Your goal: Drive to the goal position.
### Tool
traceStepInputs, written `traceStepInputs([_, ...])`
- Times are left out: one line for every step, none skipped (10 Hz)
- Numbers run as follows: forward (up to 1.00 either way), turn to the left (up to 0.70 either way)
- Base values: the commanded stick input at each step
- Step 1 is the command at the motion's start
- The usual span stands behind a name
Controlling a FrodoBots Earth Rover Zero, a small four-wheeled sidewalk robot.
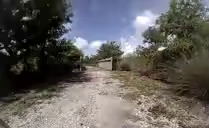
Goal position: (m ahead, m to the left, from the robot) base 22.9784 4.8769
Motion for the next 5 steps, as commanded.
traceStepInputs([0.85,0.0])
traceStepInputs([0.85,0.0])
traceStepInputs([0.85,0.0])
traceStepInputs([0.85,0.0])
traceStepInputs([0.85,0.0])
